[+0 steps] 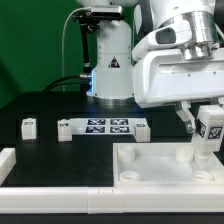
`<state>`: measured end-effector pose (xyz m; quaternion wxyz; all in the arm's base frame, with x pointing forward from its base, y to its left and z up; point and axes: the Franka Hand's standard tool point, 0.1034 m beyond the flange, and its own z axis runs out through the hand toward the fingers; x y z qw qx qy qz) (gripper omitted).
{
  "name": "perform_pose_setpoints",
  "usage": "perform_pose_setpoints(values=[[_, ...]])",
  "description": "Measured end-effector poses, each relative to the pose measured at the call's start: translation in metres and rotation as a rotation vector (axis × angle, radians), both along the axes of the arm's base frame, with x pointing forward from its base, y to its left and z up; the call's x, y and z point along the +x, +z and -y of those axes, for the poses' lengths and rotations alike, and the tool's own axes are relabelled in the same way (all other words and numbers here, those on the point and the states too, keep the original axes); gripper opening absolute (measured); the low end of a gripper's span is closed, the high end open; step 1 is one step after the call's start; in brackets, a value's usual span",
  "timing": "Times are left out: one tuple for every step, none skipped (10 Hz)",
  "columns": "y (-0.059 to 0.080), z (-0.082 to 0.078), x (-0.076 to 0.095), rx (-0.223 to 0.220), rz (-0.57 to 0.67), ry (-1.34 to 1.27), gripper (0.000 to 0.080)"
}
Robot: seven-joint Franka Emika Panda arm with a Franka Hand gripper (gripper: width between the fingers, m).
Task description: Assemble one leg
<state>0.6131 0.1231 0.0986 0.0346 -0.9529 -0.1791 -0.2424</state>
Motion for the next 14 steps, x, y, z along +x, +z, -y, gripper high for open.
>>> perform_pose_setpoints(values=[[-0.005, 0.000, 0.003, 0.002, -0.002, -0.002, 0.0290], [-0.010, 0.001, 0.003, 0.001, -0.006, -0.001, 0.0290], [-0.018, 0.002, 0.000, 0.001, -0.011, -0.002, 0.0290], [-0.020, 0.002, -0.001, 0.003, -0.006, -0.003, 0.0290], [-0.020, 0.002, -0.002, 0.003, -0.003, -0.003, 0.0290], [-0.021, 0.003, -0.002, 0.004, 0.003, -0.004, 0.0290], [-0.021, 0.003, -0.002, 0.005, 0.014, -0.005, 0.0290], [-0.024, 0.003, -0.003, 0.007, 0.019, -0.007, 0.0290], [-0.030, 0.005, -0.005, 0.009, 0.024, -0.011, 0.0290], [-0.032, 0.006, -0.004, 0.014, 0.052, -0.016, 0.0290], [-0.032, 0.006, -0.003, 0.019, 0.080, -0.019, 0.0290], [-0.033, 0.006, -0.002, 0.022, 0.097, -0.021, 0.0290], [-0.033, 0.006, -0.002, 0.024, 0.105, -0.022, 0.0290], [-0.033, 0.006, -0.002, 0.024, 0.112, -0.022, 0.0290]])
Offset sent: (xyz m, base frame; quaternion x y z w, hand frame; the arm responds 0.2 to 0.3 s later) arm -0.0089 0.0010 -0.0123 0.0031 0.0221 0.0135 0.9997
